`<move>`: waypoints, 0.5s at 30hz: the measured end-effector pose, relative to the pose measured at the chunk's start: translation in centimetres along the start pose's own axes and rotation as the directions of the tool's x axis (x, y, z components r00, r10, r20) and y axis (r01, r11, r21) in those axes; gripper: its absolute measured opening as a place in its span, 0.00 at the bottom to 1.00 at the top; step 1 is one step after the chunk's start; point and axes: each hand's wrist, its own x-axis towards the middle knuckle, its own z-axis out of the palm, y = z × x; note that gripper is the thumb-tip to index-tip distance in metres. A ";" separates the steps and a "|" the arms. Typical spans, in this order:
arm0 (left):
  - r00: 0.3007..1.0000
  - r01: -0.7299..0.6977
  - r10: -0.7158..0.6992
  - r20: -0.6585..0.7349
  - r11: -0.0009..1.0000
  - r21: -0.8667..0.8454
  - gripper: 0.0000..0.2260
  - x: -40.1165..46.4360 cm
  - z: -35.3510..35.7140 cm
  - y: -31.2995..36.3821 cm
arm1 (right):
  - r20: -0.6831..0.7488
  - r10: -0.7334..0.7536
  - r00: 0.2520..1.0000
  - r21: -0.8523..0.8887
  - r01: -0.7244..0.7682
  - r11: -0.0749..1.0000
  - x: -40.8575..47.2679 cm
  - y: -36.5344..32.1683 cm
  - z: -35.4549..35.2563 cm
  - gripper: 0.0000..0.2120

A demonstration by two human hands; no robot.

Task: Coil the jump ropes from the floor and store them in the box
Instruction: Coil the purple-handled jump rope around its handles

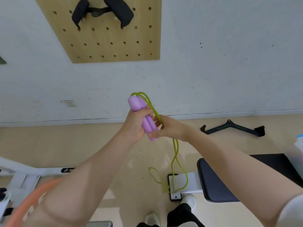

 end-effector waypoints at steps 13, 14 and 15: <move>0.999 -0.020 0.015 0.046 0.995 0.095 0.08 -1.6 0.7 -1.6 | -0.330 0.154 0.931 -0.151 -0.213 0.965 -2.5 -0.7 2.5 0.13; 0.991 -0.075 0.049 0.125 0.973 0.217 0.10 -1.9 0.3 -1.5 | -0.353 0.140 0.925 -0.196 -0.219 0.956 -2.9 -0.4 2.3 0.13; 0.970 -0.150 0.074 0.234 0.932 0.330 0.11 -2.1 -0.2 -1.3 | -0.370 0.125 0.920 -0.255 -0.230 0.939 -3.2 -0.1 2.0 0.12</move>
